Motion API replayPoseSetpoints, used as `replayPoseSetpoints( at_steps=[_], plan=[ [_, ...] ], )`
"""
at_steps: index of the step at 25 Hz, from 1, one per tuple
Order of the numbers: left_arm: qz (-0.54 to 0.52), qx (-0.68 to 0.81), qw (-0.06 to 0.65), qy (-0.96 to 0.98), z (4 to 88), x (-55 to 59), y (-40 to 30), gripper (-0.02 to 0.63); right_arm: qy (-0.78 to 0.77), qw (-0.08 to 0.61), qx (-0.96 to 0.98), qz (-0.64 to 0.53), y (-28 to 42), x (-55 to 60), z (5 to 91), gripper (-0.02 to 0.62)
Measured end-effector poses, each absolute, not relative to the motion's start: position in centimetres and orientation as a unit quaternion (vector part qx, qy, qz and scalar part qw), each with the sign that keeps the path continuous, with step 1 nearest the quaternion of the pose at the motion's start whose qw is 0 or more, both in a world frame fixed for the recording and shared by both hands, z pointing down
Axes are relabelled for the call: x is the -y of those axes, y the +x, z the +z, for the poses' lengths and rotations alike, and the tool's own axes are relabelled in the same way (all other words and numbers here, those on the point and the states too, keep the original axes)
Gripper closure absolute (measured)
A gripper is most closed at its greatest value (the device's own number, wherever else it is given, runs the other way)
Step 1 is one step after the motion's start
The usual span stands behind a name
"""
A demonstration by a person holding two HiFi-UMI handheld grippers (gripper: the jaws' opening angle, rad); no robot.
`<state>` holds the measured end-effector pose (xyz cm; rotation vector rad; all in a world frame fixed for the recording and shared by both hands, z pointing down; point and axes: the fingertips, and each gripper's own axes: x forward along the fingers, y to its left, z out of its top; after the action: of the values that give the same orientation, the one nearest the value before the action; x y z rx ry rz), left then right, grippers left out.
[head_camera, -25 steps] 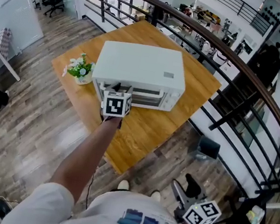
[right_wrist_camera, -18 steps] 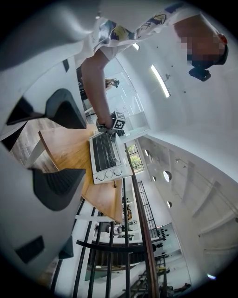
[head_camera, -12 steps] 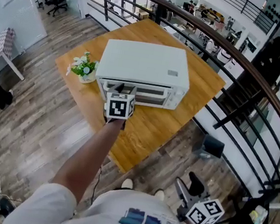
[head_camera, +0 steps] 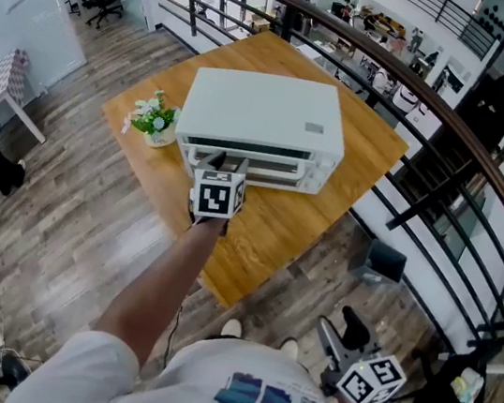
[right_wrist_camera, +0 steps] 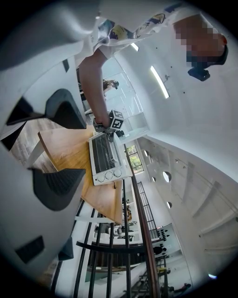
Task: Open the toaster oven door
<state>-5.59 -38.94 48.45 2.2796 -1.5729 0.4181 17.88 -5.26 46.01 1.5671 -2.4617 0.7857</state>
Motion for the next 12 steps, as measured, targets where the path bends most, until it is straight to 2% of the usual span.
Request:
replayPoseSetpoints(
  at_steps=[12],
  plan=[
    [0.149, 0.552, 0.171, 0.803, 49.1, 37.4, -5.4, 0.417, 0.513, 0.062, 0.816, 0.260, 17.5, 5.0, 46.3, 0.350]
  ],
)
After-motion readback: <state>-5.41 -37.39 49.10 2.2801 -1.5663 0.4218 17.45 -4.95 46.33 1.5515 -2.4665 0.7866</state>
